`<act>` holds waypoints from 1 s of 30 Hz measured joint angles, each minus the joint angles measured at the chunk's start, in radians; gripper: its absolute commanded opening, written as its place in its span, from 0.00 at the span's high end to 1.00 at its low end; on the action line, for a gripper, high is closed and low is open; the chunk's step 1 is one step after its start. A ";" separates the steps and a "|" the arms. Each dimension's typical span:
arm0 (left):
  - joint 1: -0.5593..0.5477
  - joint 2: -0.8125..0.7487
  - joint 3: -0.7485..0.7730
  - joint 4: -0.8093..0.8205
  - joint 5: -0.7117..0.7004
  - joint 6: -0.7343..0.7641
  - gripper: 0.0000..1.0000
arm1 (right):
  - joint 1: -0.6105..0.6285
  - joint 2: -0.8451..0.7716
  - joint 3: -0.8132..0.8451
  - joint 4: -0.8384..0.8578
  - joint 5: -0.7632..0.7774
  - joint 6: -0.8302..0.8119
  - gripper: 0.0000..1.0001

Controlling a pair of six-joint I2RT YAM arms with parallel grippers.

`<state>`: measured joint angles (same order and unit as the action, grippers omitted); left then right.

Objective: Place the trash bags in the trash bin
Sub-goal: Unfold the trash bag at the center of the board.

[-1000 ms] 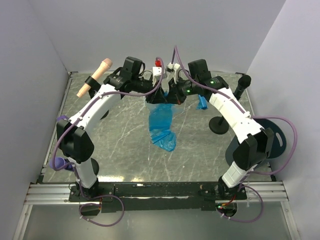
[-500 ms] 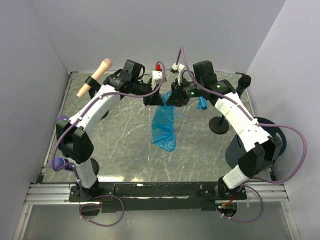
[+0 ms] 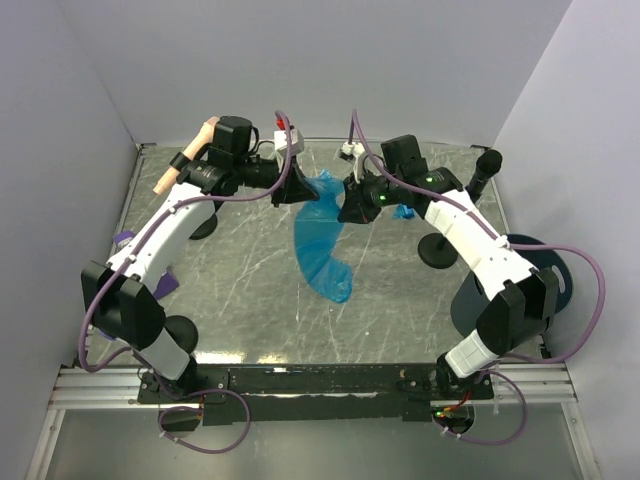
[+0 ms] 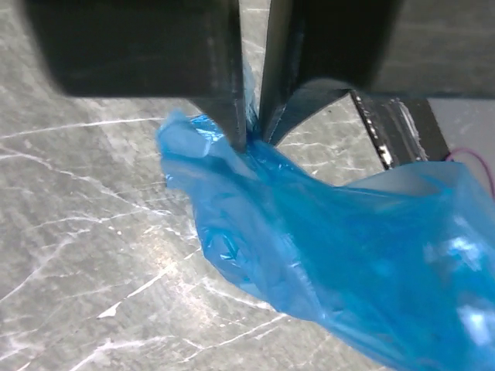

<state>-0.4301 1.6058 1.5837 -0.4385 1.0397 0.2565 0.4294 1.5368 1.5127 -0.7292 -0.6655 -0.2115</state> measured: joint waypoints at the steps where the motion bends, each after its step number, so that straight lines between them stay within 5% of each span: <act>1: 0.003 -0.001 0.000 -0.001 -0.001 0.002 0.99 | -0.001 0.000 0.000 0.000 0.004 0.000 0.92; 10: 0.012 0.000 -0.008 -0.088 -0.049 0.064 0.98 | -0.040 -0.055 -0.046 0.008 0.008 0.013 1.00; 12: 0.011 0.001 -0.008 -0.115 -0.051 0.080 0.89 | -0.041 -0.072 -0.047 0.010 -0.001 0.016 1.00; 13: 0.012 0.003 -0.007 -0.129 -0.051 0.089 0.71 | -0.041 -0.080 -0.047 0.010 -0.007 0.016 1.00; 16: 0.012 0.011 -0.006 -0.148 -0.039 0.097 0.48 | -0.042 -0.099 -0.047 0.008 -0.007 0.016 1.00; 21: 0.013 0.004 -0.018 -0.071 -0.011 0.037 0.35 | -0.043 -0.108 -0.047 0.006 0.008 0.012 1.00; 27: -0.007 -0.027 -0.045 0.061 -0.009 -0.033 0.33 | -0.043 -0.108 -0.047 0.003 0.026 0.013 1.00; 30: -0.026 -0.027 -0.036 0.067 -0.009 -0.034 0.43 | -0.043 -0.108 -0.047 0.004 0.029 0.014 1.00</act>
<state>-0.4561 1.5787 1.5475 -0.3714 1.0306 0.2230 0.3859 1.4292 1.4654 -0.7250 -0.6369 -0.1978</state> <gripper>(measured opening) 0.663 0.007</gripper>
